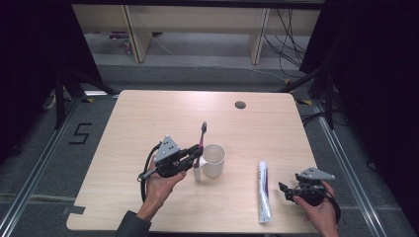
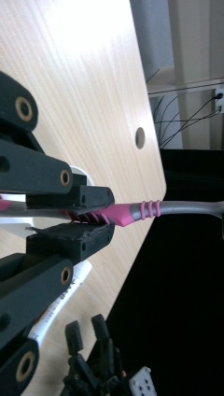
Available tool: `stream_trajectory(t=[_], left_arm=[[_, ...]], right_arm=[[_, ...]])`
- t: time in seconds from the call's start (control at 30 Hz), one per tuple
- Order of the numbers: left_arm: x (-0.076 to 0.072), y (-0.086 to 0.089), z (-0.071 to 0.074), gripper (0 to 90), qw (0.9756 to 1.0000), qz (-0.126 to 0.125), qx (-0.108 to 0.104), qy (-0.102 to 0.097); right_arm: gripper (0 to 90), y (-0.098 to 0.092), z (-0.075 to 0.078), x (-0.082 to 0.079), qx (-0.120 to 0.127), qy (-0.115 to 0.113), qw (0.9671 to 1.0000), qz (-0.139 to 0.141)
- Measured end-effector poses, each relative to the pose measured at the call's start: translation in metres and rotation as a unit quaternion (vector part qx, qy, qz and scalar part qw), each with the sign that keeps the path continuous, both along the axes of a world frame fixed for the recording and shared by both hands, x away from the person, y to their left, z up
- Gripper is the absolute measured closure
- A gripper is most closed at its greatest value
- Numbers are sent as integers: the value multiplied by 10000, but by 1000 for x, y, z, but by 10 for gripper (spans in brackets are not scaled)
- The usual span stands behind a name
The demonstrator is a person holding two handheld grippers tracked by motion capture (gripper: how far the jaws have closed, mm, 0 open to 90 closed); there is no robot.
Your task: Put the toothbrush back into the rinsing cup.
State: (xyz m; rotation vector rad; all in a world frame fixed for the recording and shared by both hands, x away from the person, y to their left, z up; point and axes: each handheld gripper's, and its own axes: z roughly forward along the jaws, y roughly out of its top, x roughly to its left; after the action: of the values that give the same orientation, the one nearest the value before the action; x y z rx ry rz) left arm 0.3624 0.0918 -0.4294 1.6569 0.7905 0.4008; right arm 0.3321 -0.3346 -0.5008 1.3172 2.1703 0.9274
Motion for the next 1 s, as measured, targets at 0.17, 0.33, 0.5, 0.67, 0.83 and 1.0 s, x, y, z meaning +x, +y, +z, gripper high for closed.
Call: stream_trajectory(t=[0.17, 0.33, 0.5, 0.67, 0.83, 1.0], left_arm=[[-2, 0, -2, 803, 10000, -17, -12, -6], [-4, 0, -3, 802, 10000, -39, 39, -2], [-7, 2, -7, 800, 9999, -89, 121, 45], [-9, 4, -17, 800, 9995, -158, 239, 133], [-11, 6, -24, 775, 9991, -124, 334, 233], [-12, 7, -26, 733, 9990, -169, 296, 287]], right_arm=[[256, 0, 0, 0, -24, -25, 10000, 11], [256, 0, 0, 0, 10, 19, 10000, -8], [256, 0, 0, 0, 7, 4, 10000, 0], [256, 0, 0, 0, 13, -1, 10000, 0], [256, 0, 0, 0, 25, 16, 10000, -15], [256, 0, -1, 1, 3, -14, 10000, -6]])
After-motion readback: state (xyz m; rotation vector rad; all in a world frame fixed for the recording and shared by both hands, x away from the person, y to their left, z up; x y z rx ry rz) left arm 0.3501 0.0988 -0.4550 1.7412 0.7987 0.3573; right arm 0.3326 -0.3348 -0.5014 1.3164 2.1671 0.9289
